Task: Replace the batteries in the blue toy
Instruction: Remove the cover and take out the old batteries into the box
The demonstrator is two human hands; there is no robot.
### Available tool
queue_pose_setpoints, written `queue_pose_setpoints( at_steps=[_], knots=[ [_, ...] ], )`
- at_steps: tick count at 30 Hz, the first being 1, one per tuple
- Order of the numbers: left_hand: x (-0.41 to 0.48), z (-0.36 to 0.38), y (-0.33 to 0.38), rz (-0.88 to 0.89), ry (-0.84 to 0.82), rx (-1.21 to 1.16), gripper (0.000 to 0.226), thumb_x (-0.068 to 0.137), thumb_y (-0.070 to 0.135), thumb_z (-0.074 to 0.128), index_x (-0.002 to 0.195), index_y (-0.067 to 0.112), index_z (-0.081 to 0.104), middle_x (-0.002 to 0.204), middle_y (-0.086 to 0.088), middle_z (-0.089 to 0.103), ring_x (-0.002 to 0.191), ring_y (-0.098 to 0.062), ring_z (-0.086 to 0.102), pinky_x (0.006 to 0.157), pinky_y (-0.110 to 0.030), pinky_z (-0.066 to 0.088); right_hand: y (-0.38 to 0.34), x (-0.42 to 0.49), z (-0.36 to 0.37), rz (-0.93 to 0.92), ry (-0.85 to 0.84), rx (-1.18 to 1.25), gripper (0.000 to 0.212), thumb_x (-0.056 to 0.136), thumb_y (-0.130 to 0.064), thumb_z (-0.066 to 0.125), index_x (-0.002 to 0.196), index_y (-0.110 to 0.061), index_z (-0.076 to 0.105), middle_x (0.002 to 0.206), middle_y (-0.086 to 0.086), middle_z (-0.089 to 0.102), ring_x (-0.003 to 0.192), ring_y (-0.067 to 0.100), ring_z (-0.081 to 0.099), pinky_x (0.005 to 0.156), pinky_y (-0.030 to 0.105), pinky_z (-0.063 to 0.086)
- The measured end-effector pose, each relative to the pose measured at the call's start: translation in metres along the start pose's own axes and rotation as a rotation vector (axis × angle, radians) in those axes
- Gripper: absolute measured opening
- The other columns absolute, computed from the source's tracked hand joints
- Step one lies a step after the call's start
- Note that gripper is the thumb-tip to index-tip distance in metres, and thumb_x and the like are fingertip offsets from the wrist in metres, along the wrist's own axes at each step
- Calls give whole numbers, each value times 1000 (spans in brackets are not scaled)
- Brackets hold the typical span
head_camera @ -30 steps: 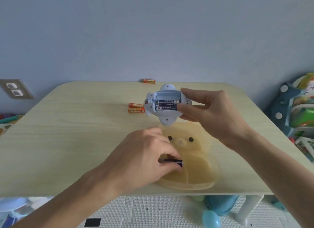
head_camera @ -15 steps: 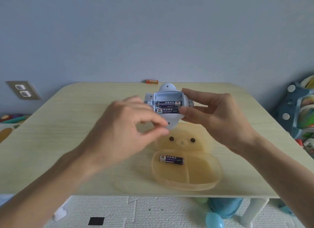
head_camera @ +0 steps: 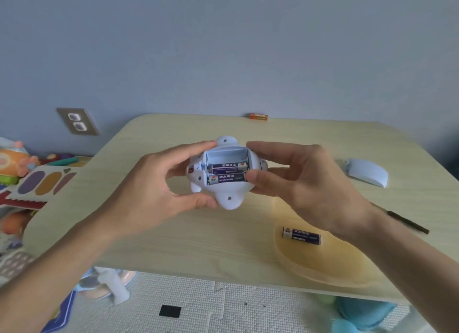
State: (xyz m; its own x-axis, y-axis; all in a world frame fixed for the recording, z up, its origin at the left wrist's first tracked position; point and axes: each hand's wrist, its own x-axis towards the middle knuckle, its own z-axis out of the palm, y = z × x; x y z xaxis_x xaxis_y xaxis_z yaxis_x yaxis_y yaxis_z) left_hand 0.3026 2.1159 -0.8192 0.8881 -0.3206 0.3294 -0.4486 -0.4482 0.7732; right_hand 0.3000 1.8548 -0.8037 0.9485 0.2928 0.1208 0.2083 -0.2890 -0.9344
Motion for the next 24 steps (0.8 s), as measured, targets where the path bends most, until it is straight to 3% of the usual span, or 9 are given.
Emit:
queue_pose_setpoints(
  at_steps=[1, 5, 9, 11, 13, 16, 21, 24],
  knots=[
    [-3, -2, -3, -25, -9, -66, 87, 62, 27, 94, 143, 34, 62, 133, 15, 76, 121, -6, 74, 108, -25, 55, 0, 1, 3, -18, -24, -41, 47, 93, -20, 76, 139, -20, 65, 119, -11, 79, 100, 9, 79, 94, 40, 62],
    [-9, -13, -7, -61, -62, -171, 80, 67, 11, 88, 141, 31, 62, 136, 6, 71, 120, -13, 74, 102, -25, 58, -3, 3, 9, -151, -100, -270, 47, 93, -22, 77, 138, -25, 63, 122, -16, 76, 111, -3, 72, 94, 29, 61],
    [-14, -19, -9, -80, -120, -193, 77, 71, 10, 85, 140, 32, 61, 137, 8, 68, 125, -11, 71, 103, -25, 58, -7, 5, 14, -416, -174, -638, 43, 98, -26, 70, 140, -27, 59, 151, -8, 56, 131, 10, 60, 104, 33, 52],
    [-16, -21, -11, -86, -137, -189, 76, 73, 11, 84, 142, 31, 60, 138, 8, 66, 127, -11, 69, 103, -28, 59, -9, 5, 16, -440, -272, -692, 42, 100, -30, 67, 141, -31, 57, 160, -4, 39, 138, 17, 54, 110, 37, 49],
    [-18, -23, -12, -85, -150, -179, 76, 74, 12, 83, 143, 31, 60, 138, 10, 65, 128, -10, 69, 102, -31, 61, -11, 5, 18, -459, -351, -779, 48, 98, -34, 69, 143, -32, 54, 159, 0, 32, 137, 22, 53, 110, 41, 49],
    [-19, -26, -12, -76, -169, -140, 76, 74, 15, 85, 145, 29, 60, 137, 10, 64, 129, -11, 68, 100, -33, 62, -16, 6, 22, -486, -378, -952, 57, 95, -41, 70, 148, -35, 48, 155, 2, 33, 130, 23, 55, 111, 35, 46],
    [-18, -26, -7, -50, -220, -47, 75, 76, 22, 85, 146, 30, 61, 137, 13, 63, 131, -11, 65, 99, -31, 62, -26, 10, 26, -506, -398, -1084, 55, 93, -50, 68, 142, -39, 47, 143, 1, 38, 117, 22, 58, 103, 37, 51],
    [-17, -26, -6, -47, -233, 2, 74, 79, 11, 88, 145, 30, 61, 135, 16, 62, 131, -11, 65, 98, -32, 63, -29, 13, 28, -493, -423, -1121, 56, 91, -57, 69, 139, -42, 44, 140, -2, 37, 109, 20, 60, 96, 32, 51]
  ],
)
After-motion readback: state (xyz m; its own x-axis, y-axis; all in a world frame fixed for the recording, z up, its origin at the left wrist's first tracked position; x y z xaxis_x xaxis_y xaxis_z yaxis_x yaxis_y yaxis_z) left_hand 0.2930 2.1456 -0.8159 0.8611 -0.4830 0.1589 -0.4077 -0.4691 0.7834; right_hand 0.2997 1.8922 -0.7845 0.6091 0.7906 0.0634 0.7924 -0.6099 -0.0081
